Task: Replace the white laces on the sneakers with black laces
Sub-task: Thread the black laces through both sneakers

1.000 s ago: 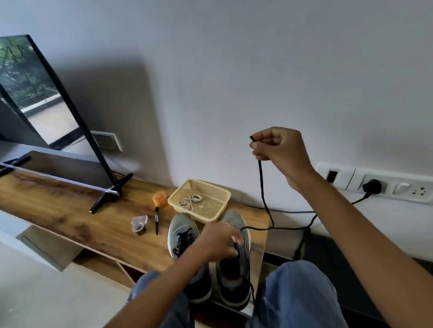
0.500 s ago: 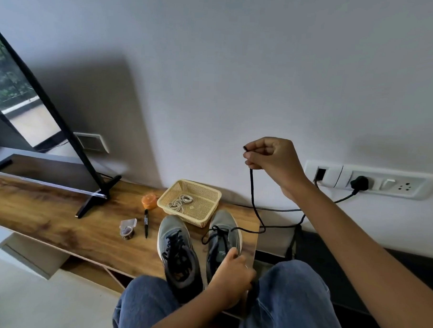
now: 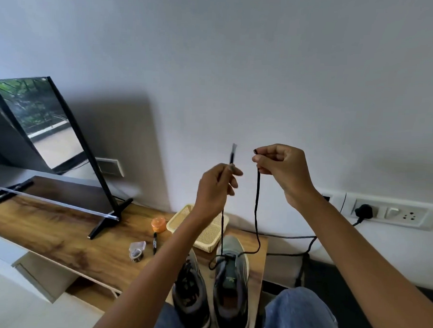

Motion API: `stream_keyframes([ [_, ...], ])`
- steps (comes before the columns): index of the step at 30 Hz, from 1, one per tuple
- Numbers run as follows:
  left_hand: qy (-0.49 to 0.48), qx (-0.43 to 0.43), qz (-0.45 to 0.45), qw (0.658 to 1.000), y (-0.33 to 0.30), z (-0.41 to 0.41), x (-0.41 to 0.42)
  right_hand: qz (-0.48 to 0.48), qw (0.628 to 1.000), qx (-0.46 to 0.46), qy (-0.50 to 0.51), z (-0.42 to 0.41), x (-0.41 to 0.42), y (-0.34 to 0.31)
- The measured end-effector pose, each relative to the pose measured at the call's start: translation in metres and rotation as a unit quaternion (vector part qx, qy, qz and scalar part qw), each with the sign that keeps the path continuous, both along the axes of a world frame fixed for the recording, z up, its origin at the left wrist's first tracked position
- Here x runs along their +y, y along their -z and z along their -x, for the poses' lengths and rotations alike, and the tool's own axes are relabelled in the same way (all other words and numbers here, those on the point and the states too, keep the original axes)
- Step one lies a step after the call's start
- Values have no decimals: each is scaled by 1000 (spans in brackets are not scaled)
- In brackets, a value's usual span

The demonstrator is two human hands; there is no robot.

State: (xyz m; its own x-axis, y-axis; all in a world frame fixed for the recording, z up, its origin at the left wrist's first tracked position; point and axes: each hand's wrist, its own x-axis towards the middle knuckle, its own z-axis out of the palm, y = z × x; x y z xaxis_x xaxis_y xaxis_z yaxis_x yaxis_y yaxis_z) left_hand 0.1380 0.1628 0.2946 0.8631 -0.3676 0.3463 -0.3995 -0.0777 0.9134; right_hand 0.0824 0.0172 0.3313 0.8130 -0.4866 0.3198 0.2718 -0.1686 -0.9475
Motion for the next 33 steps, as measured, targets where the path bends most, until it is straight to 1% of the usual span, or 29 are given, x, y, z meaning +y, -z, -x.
stream_keyframes([
  [6, -12, -8, 41, 999, -31, -4, 1, -14, 1000, -18, -11, 1, 9, -20],
  [11, -19, -21, 49, 998, -39, -3, -5, 10, 1000, -21, -17, -2, 17, -31],
  [18, -18, -34, 47, 998, -39, -2, -4, -10, 1000, -22, -7, -8, 24, -27],
  [23, 0, -36, 44, 998, -39, -3, -3, -20, 1000, -17, -7, -13, 26, -25],
  [27, 6, -33, 37, 999, -38, -5, -3, 5, 1000, -1, -4, -17, 23, -24],
  [30, -21, -35, 29, 999, -36, -8, -3, 13, 1000, 6, -28, -16, 22, -23],
  [31, -30, -35, 30, 999, -37, -9, -3, 13, 1000, 0, -21, -16, 22, -20],
  [33, -41, -28, 38, 998, -39, -11, -3, 53, 997, -29, 57, -15, 23, -6],
])
